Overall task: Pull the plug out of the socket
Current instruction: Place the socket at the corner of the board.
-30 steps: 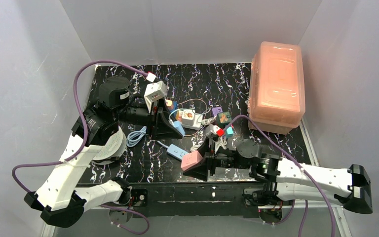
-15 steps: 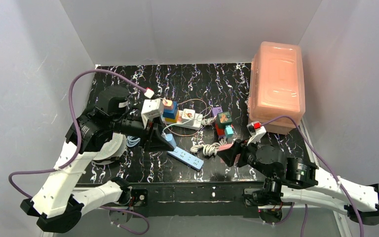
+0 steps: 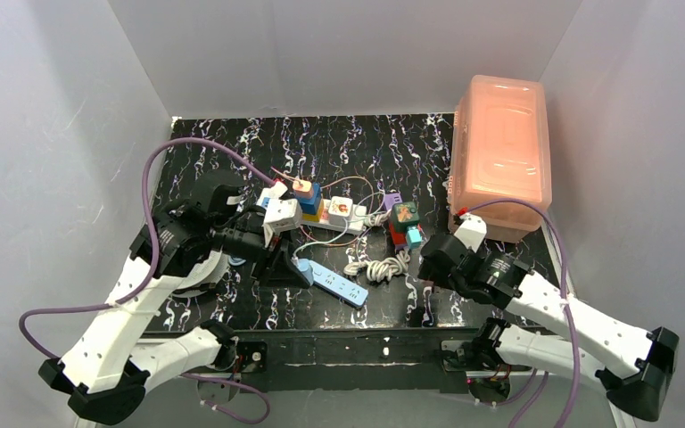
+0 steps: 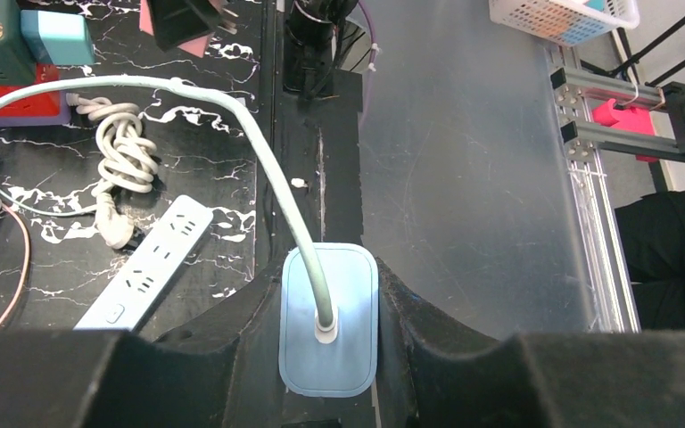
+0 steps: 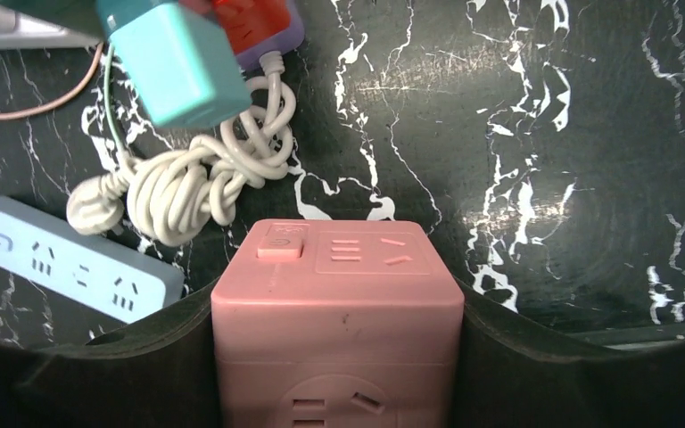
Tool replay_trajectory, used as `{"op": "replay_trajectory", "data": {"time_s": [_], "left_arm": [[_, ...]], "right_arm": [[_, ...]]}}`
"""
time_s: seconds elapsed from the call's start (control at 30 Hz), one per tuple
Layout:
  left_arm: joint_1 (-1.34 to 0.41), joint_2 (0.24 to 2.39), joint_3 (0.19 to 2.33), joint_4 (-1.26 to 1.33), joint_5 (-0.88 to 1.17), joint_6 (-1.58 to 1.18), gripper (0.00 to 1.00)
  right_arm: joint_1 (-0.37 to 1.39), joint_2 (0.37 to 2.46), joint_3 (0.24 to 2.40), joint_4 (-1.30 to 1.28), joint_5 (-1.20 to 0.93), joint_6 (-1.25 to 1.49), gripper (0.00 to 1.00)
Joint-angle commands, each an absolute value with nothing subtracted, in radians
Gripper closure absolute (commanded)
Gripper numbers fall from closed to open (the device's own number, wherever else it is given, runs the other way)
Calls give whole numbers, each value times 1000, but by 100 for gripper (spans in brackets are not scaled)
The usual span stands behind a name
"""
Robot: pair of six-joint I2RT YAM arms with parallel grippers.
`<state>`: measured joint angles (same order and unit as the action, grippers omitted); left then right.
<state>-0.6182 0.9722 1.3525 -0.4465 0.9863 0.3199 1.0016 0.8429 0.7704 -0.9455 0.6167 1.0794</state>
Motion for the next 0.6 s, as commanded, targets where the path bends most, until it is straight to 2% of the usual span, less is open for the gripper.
{"op": "replay_trajectory", "data": {"time_s": [0.0,0.17,0.4,0.5,0.57], "left_arm": [[-623,942,1340,-497,1040,367,100],[-622,939,1342,-497,1034,374,100],[-622,936,1329,-510,1014,416,100],[-623,929,1292,-549,1004,482,100],[-623,924,1260,-576,978,525,100]], "right_arm": [[853,825,717,-784,480,986,99],[731,902,678,-746,394,948,99],[664,1112,686,-790,380,989,99],[661,1132,663,-763,379,1007,99],[657,1126,642,-742,385,1022,91]]}}
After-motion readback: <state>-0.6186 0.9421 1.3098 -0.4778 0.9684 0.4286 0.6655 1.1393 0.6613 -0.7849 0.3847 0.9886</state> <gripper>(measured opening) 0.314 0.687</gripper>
